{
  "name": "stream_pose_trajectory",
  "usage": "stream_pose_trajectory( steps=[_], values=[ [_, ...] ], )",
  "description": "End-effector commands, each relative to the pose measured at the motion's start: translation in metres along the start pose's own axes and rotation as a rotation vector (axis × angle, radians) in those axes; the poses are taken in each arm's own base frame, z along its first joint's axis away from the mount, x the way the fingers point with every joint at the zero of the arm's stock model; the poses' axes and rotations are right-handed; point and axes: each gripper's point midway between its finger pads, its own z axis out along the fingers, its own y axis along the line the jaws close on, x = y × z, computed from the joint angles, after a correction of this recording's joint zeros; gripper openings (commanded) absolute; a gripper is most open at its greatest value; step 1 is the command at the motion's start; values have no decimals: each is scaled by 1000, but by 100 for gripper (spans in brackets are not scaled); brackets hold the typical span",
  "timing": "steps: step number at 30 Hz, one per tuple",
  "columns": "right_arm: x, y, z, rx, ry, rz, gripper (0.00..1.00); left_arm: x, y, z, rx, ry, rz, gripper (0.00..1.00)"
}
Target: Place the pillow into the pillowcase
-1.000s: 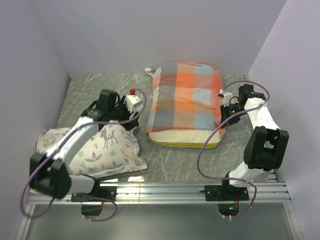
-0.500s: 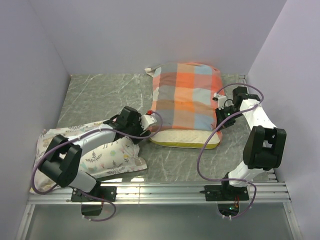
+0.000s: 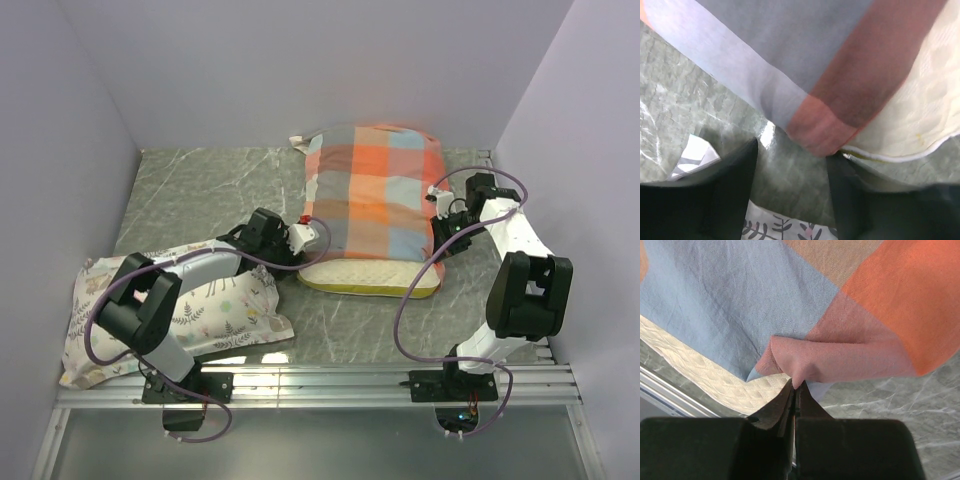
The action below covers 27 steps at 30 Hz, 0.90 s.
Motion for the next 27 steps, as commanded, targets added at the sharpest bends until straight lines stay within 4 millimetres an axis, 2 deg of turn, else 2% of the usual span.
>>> stream_pose_trajectory(
  steps=[1, 3, 4, 7, 8, 10, 11, 12, 13, 14, 15, 16, 17, 18, 19, 20, 21, 22, 23, 25, 27],
  values=[
    [-11, -1, -8, 28, -43, -25, 0, -36, 11, 0, -8, -111, -19, 50],
    [-10, -2, -8, 33, -40, -21, 0, -36, 22, 2, -49, -103, -43, 35],
    [-10, -2, -8, 33, -37, -25, 0, -36, 26, 2, -60, -98, -58, 20],
    [-8, -3, -12, 37, -41, -22, 0, -31, 39, -1, -70, -83, -95, 2],
    [-8, -2, -15, 37, -42, -22, 0, -30, 42, -4, -63, -85, -105, 0],
    [-10, 0, -20, 27, -55, -17, 0, -43, 44, -18, -42, -125, -98, 0],
    [-13, 5, -32, 17, -70, -13, 0, -43, 45, -28, -28, -125, -118, 0],
    [-17, 8, -41, -16, -106, -1, 0, -72, 44, -51, 3, -217, -117, 0],
    [-23, 14, -54, -36, -139, -1, 0, -87, 43, -67, 23, -260, -122, 0],
    [-33, 22, -78, -51, -176, 2, 0, -97, 43, -84, 40, -284, -141, 0],
    [-40, 27, -93, -67, -215, 0, 0, -134, 43, -118, 46, -384, -129, 0],
    [-51, 34, -113, -112, -292, 16, 0, -151, 41, -136, 51, -431, -128, 0],
    [-66, 43, -145, -108, -355, 1, 0, -171, 40, -163, 45, -498, -118, 0],
    [-74, 51, -163, -127, -401, 1, 0, -202, 42, -192, 35, -587, -129, 0],
    [-84, 61, -182, -162, -459, 0, 0, -217, 42, -211, 31, -638, -131, 0],
    [-97, 67, -213, -123, -538, -17, 0, -232, 44, -233, 13, -692, -129, 0],
    [-102, 72, -228, -110, -580, -31, 0, -258, 46, -263, -5, -770, -118, 0],
    [-106, 80, -244, -97, -623, -41, 0, -270, 52, -280, -44, -810, -113, 0],
    [-116, 94, -269, -77, -695, -100, 0, -290, 58, -310, -91, -880, -88, 0],
    [-125, 107, -297, -43, -782, -98, 0, -308, 73, -342, -164, -971, -100, 0],
    [-141, 95, -320, 50, -899, -103, 0, -314, 78, -355, -203, -1010, -93, 0]
  ],
)
